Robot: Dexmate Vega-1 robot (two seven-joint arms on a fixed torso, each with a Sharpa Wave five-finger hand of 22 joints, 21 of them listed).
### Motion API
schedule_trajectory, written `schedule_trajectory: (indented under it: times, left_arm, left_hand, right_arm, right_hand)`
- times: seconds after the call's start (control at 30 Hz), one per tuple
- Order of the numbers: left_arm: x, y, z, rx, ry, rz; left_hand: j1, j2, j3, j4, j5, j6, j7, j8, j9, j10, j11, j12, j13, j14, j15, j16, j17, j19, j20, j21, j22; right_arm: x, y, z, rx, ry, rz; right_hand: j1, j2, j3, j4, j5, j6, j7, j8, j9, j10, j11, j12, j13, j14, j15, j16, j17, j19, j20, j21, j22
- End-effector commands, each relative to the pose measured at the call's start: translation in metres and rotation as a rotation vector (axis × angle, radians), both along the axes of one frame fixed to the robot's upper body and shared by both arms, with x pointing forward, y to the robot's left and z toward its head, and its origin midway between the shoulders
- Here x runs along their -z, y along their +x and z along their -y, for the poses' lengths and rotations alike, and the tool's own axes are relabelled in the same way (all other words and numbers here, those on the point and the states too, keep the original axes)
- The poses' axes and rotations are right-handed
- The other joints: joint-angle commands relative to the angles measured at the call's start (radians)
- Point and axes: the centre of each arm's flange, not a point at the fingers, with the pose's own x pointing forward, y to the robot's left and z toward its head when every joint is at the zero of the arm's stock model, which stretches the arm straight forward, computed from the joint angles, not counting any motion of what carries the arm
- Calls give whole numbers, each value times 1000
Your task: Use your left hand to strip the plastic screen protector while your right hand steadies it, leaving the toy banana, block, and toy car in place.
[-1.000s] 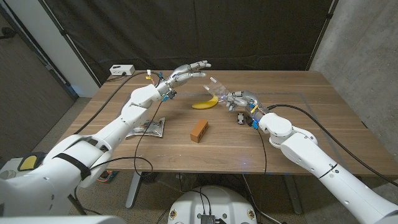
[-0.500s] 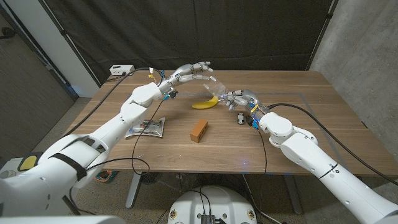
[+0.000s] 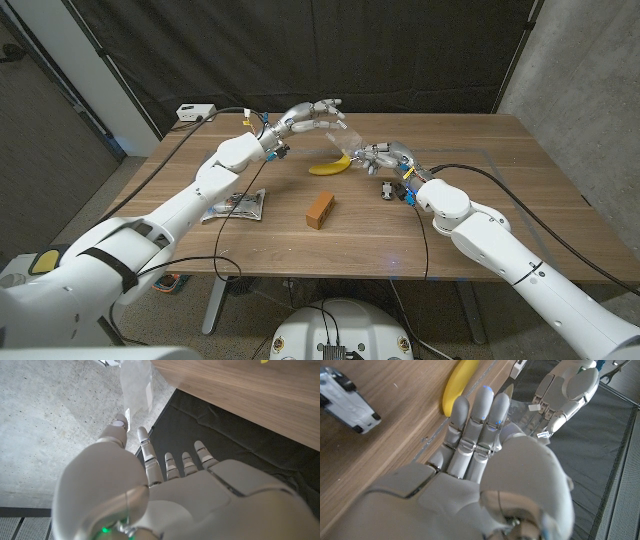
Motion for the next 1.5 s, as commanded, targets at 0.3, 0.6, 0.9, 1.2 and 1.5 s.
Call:
schedule_trajectory:
  times: [0.3, 0.6, 0.9, 1.2, 1.5]
  left_arm:
    - [-1, 6, 13, 18, -28, -9]
    - [-3, 7, 15, 28, -55, -11]
    - [-4, 6, 10, -6, -55, 8]
    - [-5, 4, 8, -29, -22, 19]
    - [-6, 3, 8, -34, -1, 22]
  left_hand:
    - [30, 23, 8, 10, -1, 74, -20, 32, 10, 47, -17, 17, 3, 31, -10, 19, 6, 17, 5, 15, 1]
    - [43, 36, 12, 12, -2, 170, -21, 68, 5, 77, -29, 22, 3, 49, -17, 22, 7, 24, 1, 24, 2]
    - [53, 25, 4, 9, -6, 151, 4, 85, 32, 86, -25, 20, 8, 58, -23, 21, 7, 29, -7, 32, 1]
    - [37, -1, -24, 18, -7, 94, 27, 105, 76, 74, -29, 9, 19, 46, -19, 15, 10, 14, -19, 34, 2]
    - [31, -5, -31, 23, -3, 129, 50, 135, 92, 75, -21, 7, 23, 36, -12, 12, 12, 7, -18, 35, 2]
  right_arm:
    - [-4, 5, -3, -7, -11, -1]
    - [-5, 7, -4, -11, -14, -3]
    - [-5, 8, -3, -14, -1, -3]
    - [-7, 9, -4, -16, 6, 8]
    - [-7, 8, -3, -7, 12, 17]
  right_hand:
    - [11, 3, -7, 4, 9, 14, 9, -4, 7, 4, -8, 0, 4, 35, -45, -5, 2, -7, -150, 10, -8]
    - [13, 4, -9, 3, 10, 15, 8, -6, 9, 4, -9, 0, 7, 35, -44, -6, 6, -7, -150, 13, -14]
    - [15, 4, -12, 3, 11, 16, 8, -8, 9, 7, -12, -2, 3, 40, -46, -8, 2, -6, -150, 15, -19]
    - [14, 4, -13, 4, 11, 17, 6, -8, 11, 4, -10, -1, 9, 40, -45, -8, 6, -6, -150, 17, -23]
    - [15, 3, -15, 3, 11, 21, 5, -9, 11, 7, -11, -2, 7, 40, -46, -11, 6, -7, -150, 18, -27]
